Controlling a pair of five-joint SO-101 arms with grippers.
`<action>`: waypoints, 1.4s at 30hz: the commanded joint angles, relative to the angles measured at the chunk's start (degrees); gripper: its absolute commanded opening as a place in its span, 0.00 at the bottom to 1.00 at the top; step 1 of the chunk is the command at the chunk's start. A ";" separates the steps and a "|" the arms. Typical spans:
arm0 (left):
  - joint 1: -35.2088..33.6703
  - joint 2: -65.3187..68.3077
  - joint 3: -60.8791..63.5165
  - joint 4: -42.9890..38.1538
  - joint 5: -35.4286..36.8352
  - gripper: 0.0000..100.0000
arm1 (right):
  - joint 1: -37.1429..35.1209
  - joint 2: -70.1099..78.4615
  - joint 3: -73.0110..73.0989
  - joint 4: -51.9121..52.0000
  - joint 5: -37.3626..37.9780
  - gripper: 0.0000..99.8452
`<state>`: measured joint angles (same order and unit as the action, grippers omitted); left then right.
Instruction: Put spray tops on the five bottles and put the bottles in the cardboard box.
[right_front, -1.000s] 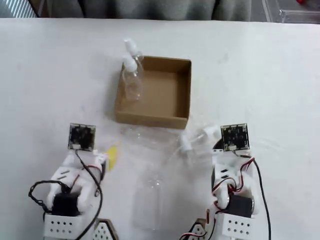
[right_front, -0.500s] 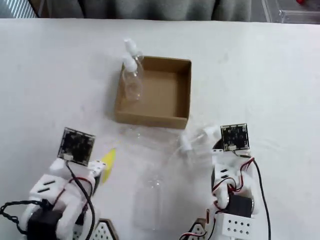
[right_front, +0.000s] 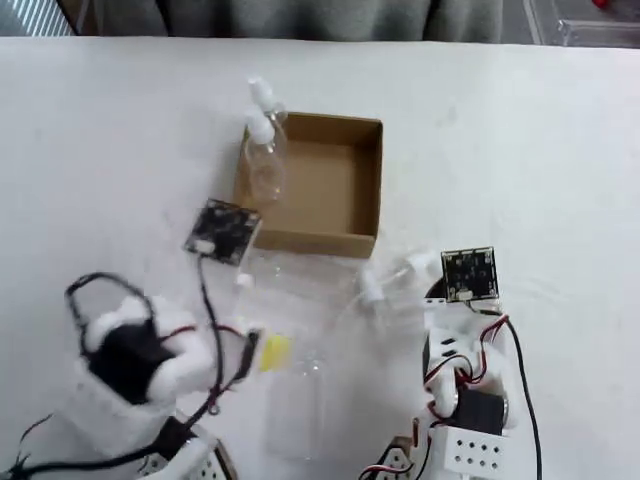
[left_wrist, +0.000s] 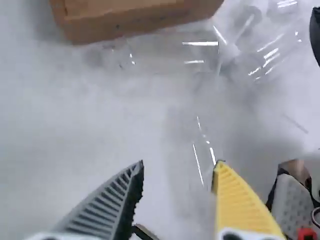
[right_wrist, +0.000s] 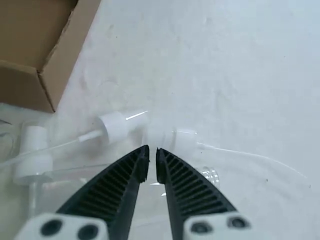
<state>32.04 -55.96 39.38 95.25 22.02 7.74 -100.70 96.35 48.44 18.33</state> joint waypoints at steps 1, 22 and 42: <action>6.90 7.25 -3.34 0.09 7.82 0.22 | 0.66 -0.48 0.53 -0.48 0.70 0.01; 11.82 20.62 16.44 -23.38 11.78 0.36 | 0.66 -0.13 0.53 -1.71 0.70 0.01; 9.54 34.42 18.99 -35.87 11.43 0.31 | 0.66 -0.13 0.53 -1.71 0.70 0.01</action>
<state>42.15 -21.85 60.92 60.62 33.27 7.74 -100.70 96.35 48.09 18.33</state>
